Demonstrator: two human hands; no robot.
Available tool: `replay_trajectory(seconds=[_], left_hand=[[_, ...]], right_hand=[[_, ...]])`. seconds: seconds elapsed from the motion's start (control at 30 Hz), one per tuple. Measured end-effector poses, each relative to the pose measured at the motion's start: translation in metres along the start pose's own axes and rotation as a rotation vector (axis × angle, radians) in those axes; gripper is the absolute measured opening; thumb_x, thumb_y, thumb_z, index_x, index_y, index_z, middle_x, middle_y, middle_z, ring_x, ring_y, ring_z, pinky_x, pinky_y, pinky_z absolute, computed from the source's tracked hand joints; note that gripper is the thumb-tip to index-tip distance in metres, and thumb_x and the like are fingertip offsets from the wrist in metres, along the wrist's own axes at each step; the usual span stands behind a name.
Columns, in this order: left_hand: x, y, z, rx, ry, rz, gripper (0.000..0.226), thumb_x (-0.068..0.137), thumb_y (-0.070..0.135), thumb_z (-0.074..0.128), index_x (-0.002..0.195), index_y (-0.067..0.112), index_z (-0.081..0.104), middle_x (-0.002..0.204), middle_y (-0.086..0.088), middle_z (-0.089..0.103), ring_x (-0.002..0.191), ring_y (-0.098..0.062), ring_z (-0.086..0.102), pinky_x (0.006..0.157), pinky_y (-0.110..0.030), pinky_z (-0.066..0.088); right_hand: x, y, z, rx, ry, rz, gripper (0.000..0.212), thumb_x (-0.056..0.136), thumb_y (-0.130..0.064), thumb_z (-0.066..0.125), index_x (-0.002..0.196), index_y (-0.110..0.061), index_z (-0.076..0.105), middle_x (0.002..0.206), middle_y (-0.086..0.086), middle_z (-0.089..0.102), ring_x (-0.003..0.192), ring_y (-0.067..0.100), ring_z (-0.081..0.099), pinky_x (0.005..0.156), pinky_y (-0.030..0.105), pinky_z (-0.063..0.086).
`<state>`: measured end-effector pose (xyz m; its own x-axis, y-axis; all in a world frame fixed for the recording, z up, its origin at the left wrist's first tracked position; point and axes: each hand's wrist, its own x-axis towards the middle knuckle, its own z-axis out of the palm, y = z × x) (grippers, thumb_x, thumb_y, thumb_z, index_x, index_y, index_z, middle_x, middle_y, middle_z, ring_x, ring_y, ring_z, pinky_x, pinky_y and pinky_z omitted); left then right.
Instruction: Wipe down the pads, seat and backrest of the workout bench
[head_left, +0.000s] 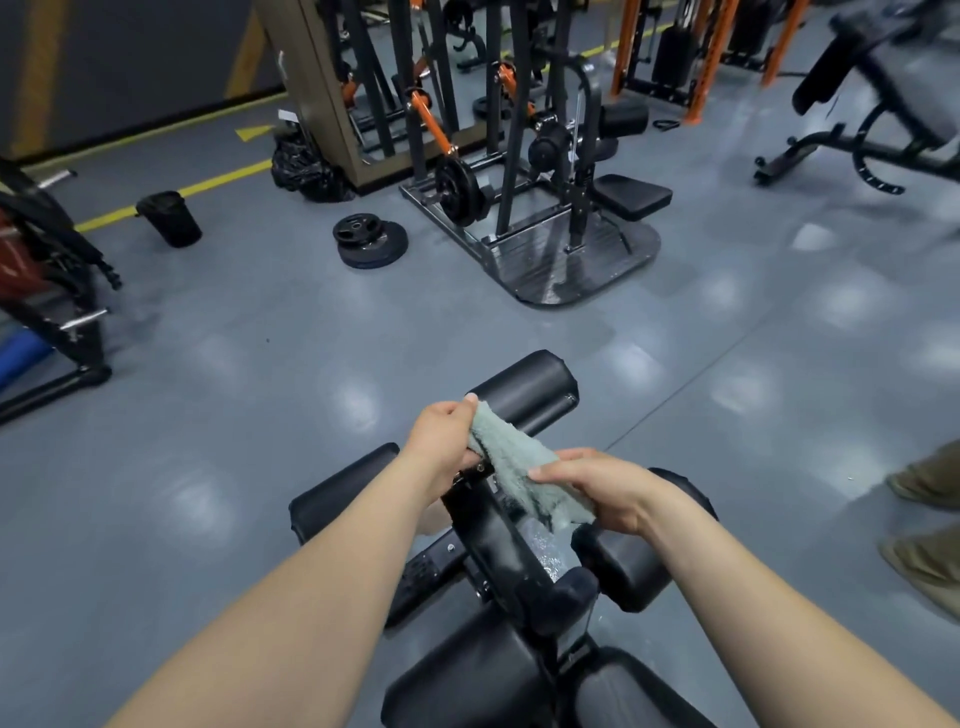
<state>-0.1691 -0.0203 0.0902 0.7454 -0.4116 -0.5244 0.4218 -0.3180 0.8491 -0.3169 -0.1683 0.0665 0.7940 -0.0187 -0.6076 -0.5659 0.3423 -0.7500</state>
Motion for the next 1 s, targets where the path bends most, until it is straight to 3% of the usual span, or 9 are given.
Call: replay_trajectory(seconds=[0.07,0.13,0.27,0.43,0.53,0.63,0.73,0.9,1.0], left_hand=[[0.008,-0.001,0.004,-0.09,0.047,-0.012,0.034,0.104,0.031,0.052,0.1,0.0,0.066,0.097,-0.02,0.074,0.093,-0.031,0.074,0.086,-0.043,0.061],[0.017,-0.003,0.009,-0.104,0.078,-0.018,0.033,0.104,0.03,0.054,0.101,-0.001,0.066,0.099,-0.02,0.074,0.093,-0.031,0.074,0.085,-0.044,0.061],[0.027,-0.011,0.015,-0.018,0.086,-0.052,0.02,0.102,0.021,0.053,0.098,0.008,0.069,0.098,-0.023,0.073,0.083,-0.029,0.069,0.091,-0.051,0.056],[0.05,0.0,0.032,0.037,0.044,0.082,0.021,0.098,0.011,0.054,0.104,0.023,0.07,0.094,-0.006,0.074,0.083,-0.022,0.065,0.081,-0.041,0.054],[0.064,0.014,0.036,0.148,0.059,0.149,0.037,0.099,0.012,0.05,0.13,0.03,0.059,0.119,0.003,0.063,0.083,-0.014,0.062,0.081,-0.033,0.056],[0.073,0.016,0.022,0.311,0.146,0.103,0.05,0.099,0.012,0.045,0.148,0.022,0.042,0.128,0.0,0.053,0.067,-0.01,0.054,0.056,-0.013,0.047],[0.069,0.003,-0.004,0.364,0.212,0.026,0.041,0.099,0.013,0.044,0.139,0.019,0.05,0.116,0.003,0.058,0.071,-0.007,0.053,0.054,-0.017,0.043],[0.055,-0.026,-0.05,0.385,0.317,-0.051,0.026,0.096,0.017,0.045,0.118,0.02,0.059,0.09,0.0,0.062,0.066,-0.016,0.052,0.06,-0.028,0.042],[0.039,-0.035,-0.07,0.38,0.348,-0.04,0.023,0.093,0.019,0.046,0.111,0.022,0.061,0.097,-0.005,0.066,0.076,-0.02,0.058,0.073,-0.034,0.051]], right_hand=[[0.008,0.001,-0.007,0.051,0.042,-0.043,0.033,0.089,-0.005,0.068,0.12,0.006,0.066,0.11,0.027,0.068,0.079,0.029,0.067,0.065,0.031,0.058],[0.018,0.004,-0.013,0.104,0.1,-0.099,0.037,0.085,-0.002,0.07,0.119,0.009,0.064,0.107,0.027,0.066,0.075,0.027,0.06,0.064,0.027,0.051],[0.03,0.017,-0.026,0.139,0.173,-0.042,0.021,0.083,-0.003,0.068,0.102,-0.011,0.063,0.085,0.012,0.065,0.063,0.023,0.056,0.065,0.032,0.048],[0.045,0.017,-0.035,0.218,0.382,-0.178,0.026,0.087,0.009,0.053,0.101,-0.01,0.064,0.086,0.009,0.064,0.063,0.018,0.058,0.057,0.028,0.049],[0.067,0.01,-0.048,0.212,0.5,-0.23,0.029,0.089,0.011,0.051,0.11,-0.007,0.06,0.095,0.009,0.065,0.067,0.019,0.063,0.059,0.031,0.054],[0.093,0.017,-0.063,0.198,0.542,-0.119,0.035,0.089,0.011,0.049,0.117,-0.009,0.053,0.104,0.013,0.063,0.079,0.025,0.065,0.075,0.044,0.059],[0.112,0.026,-0.071,0.175,0.627,-0.086,0.042,0.086,0.011,0.047,0.12,-0.014,0.051,0.106,0.016,0.064,0.084,0.03,0.064,0.085,0.053,0.057],[0.132,0.034,-0.071,0.126,0.672,-0.137,0.044,0.086,0.003,0.051,0.124,-0.019,0.051,0.087,0.007,0.06,0.077,0.026,0.057,0.076,0.046,0.052],[0.13,0.042,-0.07,0.163,0.738,-0.078,0.044,0.085,0.001,0.052,0.122,-0.022,0.046,0.1,0.009,0.062,0.086,0.029,0.062,0.087,0.05,0.057]])
